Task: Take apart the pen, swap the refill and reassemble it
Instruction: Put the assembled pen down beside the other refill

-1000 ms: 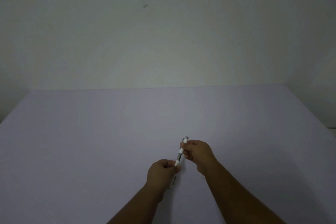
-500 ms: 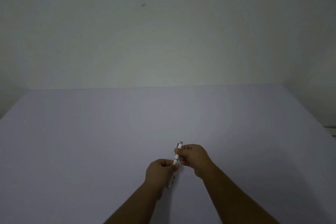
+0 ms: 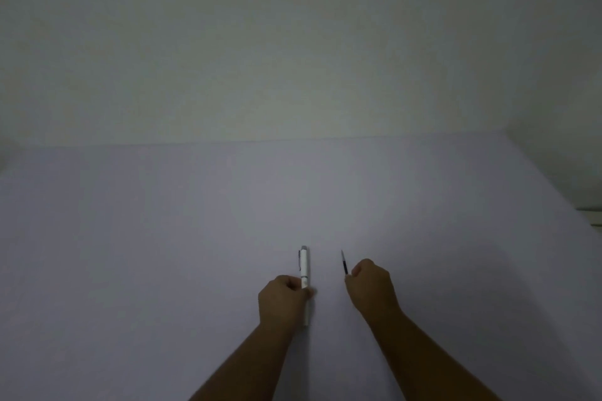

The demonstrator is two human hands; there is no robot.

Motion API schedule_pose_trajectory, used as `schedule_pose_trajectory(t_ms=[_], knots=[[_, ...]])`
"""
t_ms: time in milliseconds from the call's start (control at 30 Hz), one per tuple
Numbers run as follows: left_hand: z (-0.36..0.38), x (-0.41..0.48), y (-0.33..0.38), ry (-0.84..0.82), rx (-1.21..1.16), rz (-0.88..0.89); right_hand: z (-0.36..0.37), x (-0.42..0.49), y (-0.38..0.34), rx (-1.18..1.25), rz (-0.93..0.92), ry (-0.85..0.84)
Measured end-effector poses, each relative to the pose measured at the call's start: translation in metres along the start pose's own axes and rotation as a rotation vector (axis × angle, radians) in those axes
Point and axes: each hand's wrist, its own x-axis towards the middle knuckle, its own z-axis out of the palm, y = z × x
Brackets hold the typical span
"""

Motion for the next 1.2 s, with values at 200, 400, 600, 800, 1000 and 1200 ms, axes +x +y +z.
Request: schedule_pose_trajectory(t_ms=[200, 400, 600, 800, 1000, 1200], knots=[[0.009, 0.002, -0.004, 0.059, -0.022, 0.0, 0.014, -0.008, -0.002, -0.045, -0.019, 0.014], [0.011, 0.004, -0.002, 0.051, 0.008, 0.011, 0.021, -0.014, -0.009, 0.054, 0.004, -0.054], [0.013, 0.005, -0.004, 0.06, 0.024, 0.028, 0.02, -0.016, -0.009, 0.133, 0.013, -0.079], [0.014, 0.005, -0.003, 0.072, 0.076, 0.024, 0.021, -0.017, -0.008, 0.153, 0.024, -0.081], [0.013, 0.006, -0.001, 0.065, 0.109, 0.02, 0.024, -0.017, -0.005, 0.18, 0.032, -0.072], [0.013, 0.006, -0.002, 0.062, 0.119, 0.017, 0.025, -0.016, -0.003, 0.163, 0.011, -0.062]])
